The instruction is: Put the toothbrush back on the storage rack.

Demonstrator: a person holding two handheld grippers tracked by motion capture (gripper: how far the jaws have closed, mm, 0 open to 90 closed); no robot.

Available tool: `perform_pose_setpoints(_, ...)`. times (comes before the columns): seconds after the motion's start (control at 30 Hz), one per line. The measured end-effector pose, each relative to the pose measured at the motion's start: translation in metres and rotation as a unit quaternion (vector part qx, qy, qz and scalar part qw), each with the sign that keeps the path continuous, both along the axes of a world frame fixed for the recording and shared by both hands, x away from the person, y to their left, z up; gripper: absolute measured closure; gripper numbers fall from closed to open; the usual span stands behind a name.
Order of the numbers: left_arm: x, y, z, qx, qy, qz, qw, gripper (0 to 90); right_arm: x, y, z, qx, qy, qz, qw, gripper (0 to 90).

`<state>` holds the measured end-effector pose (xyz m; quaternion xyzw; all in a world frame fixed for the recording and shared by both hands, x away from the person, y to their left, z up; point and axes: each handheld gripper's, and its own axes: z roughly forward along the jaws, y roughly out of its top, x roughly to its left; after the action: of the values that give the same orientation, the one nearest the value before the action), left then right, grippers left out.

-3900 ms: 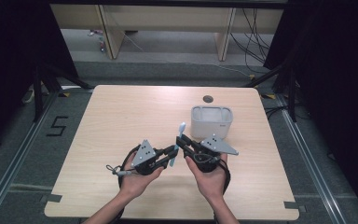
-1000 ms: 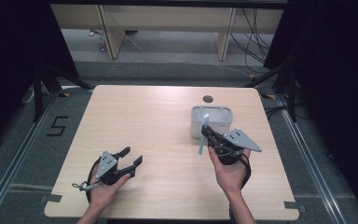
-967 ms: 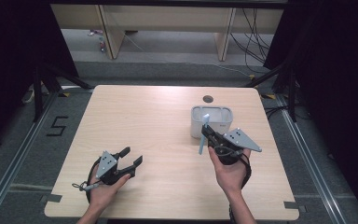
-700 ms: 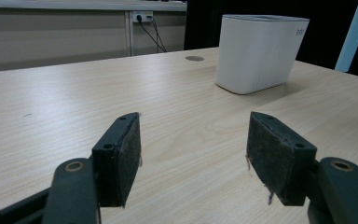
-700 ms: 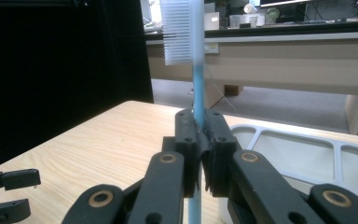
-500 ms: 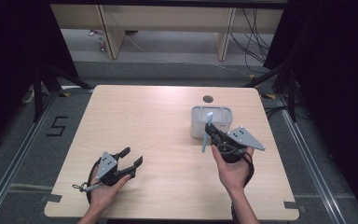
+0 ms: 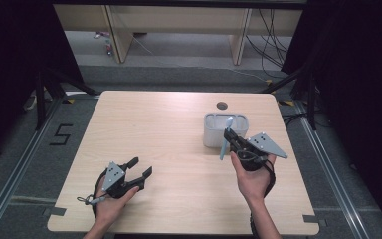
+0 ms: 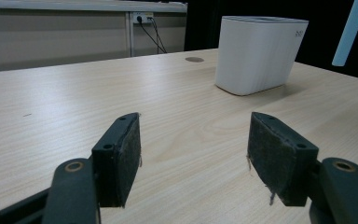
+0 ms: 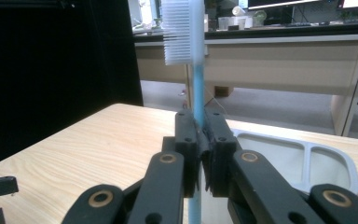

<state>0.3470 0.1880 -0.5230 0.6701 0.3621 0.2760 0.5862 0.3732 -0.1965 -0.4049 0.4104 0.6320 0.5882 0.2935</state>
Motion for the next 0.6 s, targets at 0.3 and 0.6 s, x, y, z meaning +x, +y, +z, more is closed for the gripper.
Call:
perform_pose_setpoints(0.3, 0.0, 0.0, 0.0, 0.002, 0.0, 0.0, 1.0, 34.9, 0.005, -0.006, 0.003, -0.002, 0.004, -0.009, 1.0, 86.0)
perform_pose_setpoints(0.6, 0.0, 0.0, 0.0, 0.001, 0.001, 0.0, 1.0, 35.1, 0.009, -0.011, 0.008, -0.007, -0.006, -0.019, 0.9998, 86.0)
